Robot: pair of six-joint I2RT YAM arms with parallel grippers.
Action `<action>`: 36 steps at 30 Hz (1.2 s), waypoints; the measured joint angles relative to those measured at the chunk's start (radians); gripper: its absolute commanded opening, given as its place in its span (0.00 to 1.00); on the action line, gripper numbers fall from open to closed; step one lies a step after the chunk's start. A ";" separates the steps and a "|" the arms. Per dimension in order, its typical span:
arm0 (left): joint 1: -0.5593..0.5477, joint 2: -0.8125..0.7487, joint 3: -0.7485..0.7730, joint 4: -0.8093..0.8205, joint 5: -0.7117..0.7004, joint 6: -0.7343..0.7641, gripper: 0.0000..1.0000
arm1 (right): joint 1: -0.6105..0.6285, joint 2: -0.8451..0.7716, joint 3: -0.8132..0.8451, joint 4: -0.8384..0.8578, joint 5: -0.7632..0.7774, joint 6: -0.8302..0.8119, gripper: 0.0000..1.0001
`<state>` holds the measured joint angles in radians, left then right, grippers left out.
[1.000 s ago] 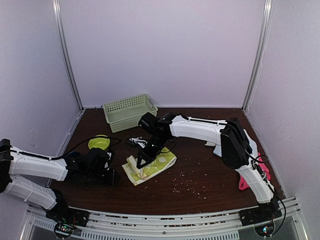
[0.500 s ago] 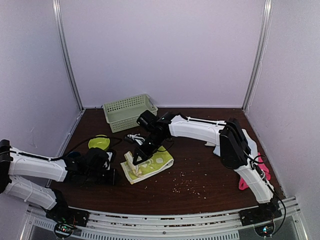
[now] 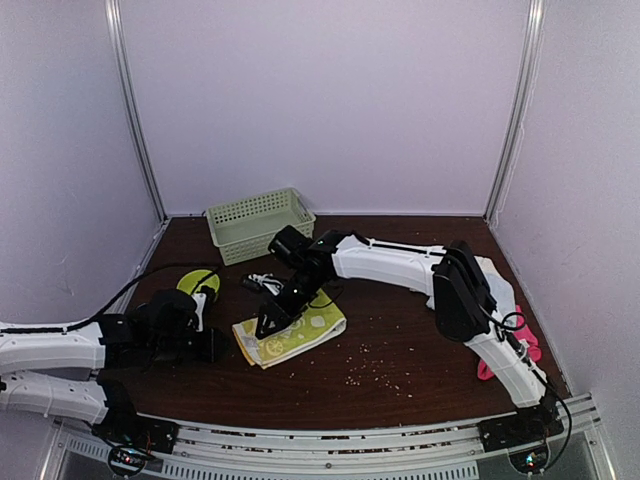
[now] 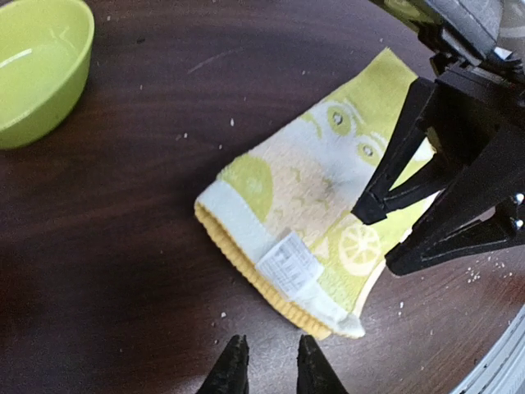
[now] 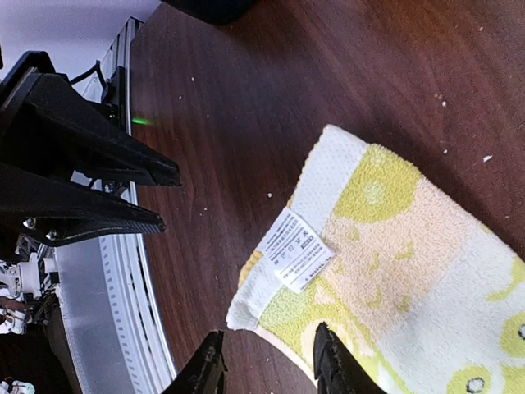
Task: Roll the towels
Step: Fold the towel at the center of the board, then smooth out the towel at the center of the board.
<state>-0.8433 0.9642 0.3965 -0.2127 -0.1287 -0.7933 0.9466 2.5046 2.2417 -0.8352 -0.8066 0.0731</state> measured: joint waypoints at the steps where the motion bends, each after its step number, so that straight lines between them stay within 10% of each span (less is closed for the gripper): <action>1: 0.000 -0.013 0.015 -0.010 -0.010 0.005 0.24 | -0.005 -0.014 0.000 -0.007 -0.001 -0.017 0.37; 24: 0.000 0.453 0.220 0.159 0.162 0.107 0.26 | -0.264 -0.222 -0.384 0.114 0.235 -0.172 0.24; 36: 0.000 0.512 0.261 0.158 0.178 0.129 0.29 | -0.291 -0.297 -0.522 0.122 0.357 -0.177 0.35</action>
<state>-0.8433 1.4765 0.6571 -0.0544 0.0490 -0.6643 0.6559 2.2074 1.7195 -0.7128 -0.4496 -0.1040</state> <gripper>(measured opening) 0.285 0.289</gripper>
